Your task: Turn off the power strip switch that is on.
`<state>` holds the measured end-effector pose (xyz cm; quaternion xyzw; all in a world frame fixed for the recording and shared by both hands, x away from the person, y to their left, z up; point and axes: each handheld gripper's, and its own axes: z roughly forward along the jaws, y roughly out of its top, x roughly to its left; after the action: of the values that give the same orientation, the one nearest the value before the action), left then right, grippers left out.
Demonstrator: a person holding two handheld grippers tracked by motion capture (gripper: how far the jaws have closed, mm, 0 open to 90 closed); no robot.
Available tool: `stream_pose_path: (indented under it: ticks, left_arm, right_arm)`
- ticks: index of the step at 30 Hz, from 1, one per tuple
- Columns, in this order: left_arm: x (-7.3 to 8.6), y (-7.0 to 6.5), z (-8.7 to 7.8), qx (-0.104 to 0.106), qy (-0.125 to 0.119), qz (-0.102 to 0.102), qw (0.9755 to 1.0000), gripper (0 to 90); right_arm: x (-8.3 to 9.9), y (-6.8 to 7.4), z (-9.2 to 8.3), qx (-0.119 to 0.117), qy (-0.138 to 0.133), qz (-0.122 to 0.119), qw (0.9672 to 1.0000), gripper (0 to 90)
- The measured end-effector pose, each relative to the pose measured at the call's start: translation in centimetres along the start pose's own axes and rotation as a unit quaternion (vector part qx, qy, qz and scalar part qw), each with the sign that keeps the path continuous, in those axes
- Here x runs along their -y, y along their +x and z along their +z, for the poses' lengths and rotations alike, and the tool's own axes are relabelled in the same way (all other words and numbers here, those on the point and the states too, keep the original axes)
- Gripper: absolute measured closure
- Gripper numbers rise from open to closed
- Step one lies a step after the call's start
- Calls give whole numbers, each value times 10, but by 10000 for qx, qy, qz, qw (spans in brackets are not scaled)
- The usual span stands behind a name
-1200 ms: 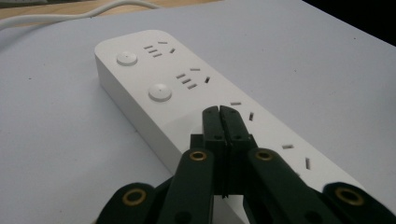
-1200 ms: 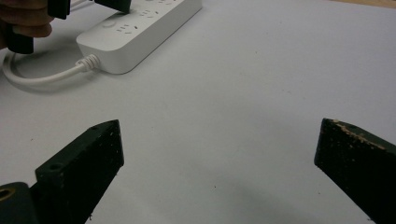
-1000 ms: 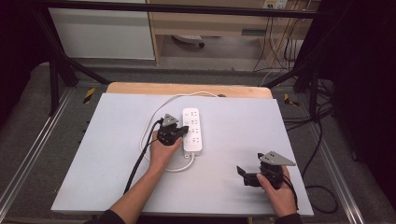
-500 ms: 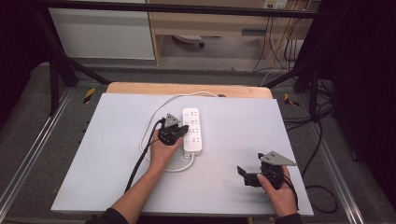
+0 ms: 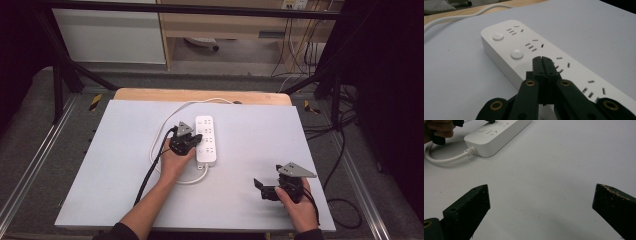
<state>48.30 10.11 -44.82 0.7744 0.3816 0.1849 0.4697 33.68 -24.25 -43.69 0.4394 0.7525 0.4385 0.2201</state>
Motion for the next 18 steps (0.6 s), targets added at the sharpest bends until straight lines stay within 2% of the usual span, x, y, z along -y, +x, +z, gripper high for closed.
stream_pose_path:
  ticks: [4, 8, 18]
  left_arm:
    - [0, 1, 0, 43, 23, -34, 10000, 900]
    - [0, 0, 0, 6, 24, 52, 10000, 900]
    - [0, -2, 0, -49, 16, 64, 10000, 900]
  right_arm:
    - [1, -1, 0, 21, 26, 16, 10000, 20]
    - [1, -1, 0, 28, 37, 20, 10000, 20]
    - [1, -2, 0, 69, 86, 85, 9999, 21]
